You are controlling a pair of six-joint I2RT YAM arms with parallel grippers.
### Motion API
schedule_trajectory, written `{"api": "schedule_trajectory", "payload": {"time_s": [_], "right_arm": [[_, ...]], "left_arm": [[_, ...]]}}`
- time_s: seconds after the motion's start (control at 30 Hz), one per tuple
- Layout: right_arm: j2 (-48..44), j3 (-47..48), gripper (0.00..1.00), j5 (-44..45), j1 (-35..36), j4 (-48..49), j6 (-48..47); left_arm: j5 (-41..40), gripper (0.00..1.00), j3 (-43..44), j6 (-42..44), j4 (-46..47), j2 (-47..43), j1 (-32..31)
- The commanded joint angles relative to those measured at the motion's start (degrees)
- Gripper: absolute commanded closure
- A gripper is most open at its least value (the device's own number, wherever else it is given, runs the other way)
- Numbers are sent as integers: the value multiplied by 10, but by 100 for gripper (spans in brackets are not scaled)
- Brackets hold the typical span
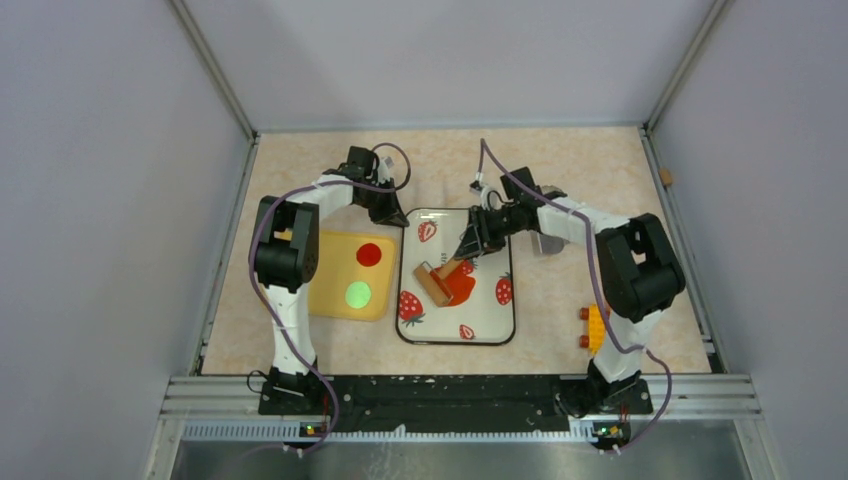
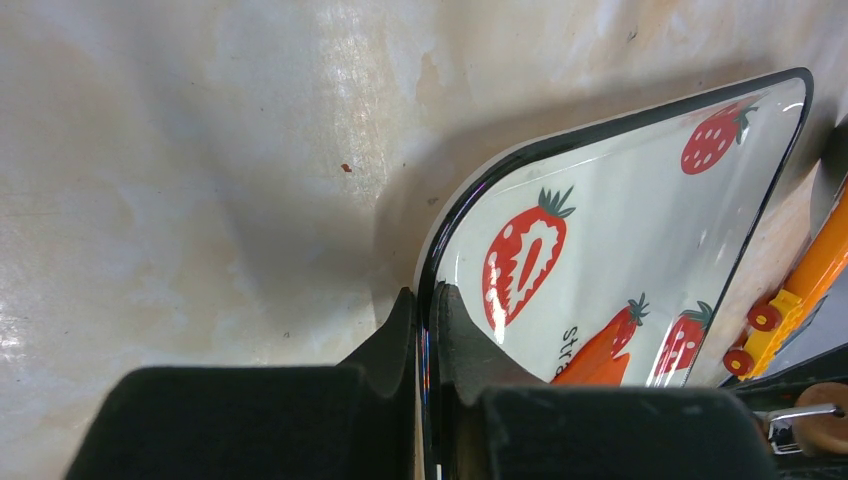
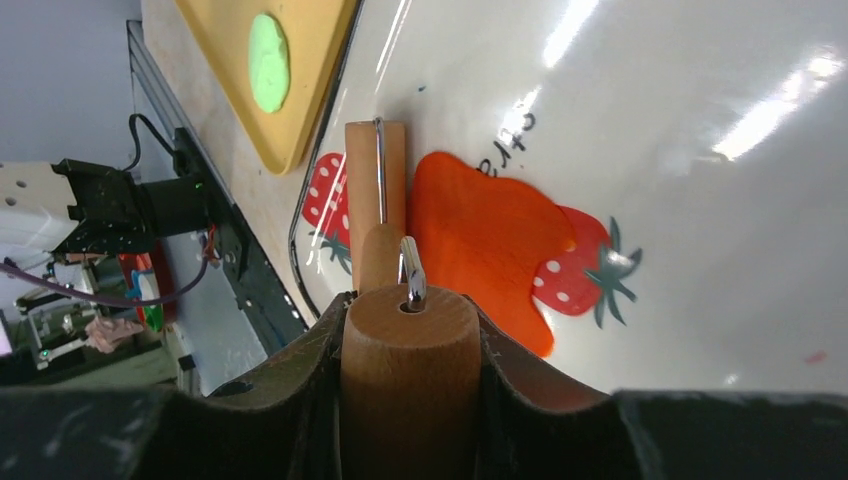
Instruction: Roll out the dumpling wrappers from the dough
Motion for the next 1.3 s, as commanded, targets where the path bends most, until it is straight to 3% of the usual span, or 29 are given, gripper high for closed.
{"api": "schedule_trajectory", "payload": {"time_s": [0.0,0.1,0.27,0.4,0.47,0.83,1.07,1.27], "right_arm": [[47,-10,100,113,33,-38,-58],[46,6,100,74,42,-30,-50],[19,64,100,-114,45,-11,-18],[-16,55,100,-271,23,90,116],[-37,43,100,-283,14,75,124],[-55,26,100,-109,-69,-148,-152],[-9,-13,100,2,-58,-136,-237],[22,-22,100,48,-19,-129,-240]], "left_arm": [[-68,100,-4,14,-20,-9,5],[-68,100,-5,14,-20,-9,5],[-67,100,-4,15,-22,-7,6],[-68,100,-4,16,-20,-5,6],[-68,100,-5,16,-19,-4,6],[-68,100,-9,20,-19,-8,6],[-69,100,-10,21,-17,-8,6],[-69,100,-13,21,-17,-12,6]]}}
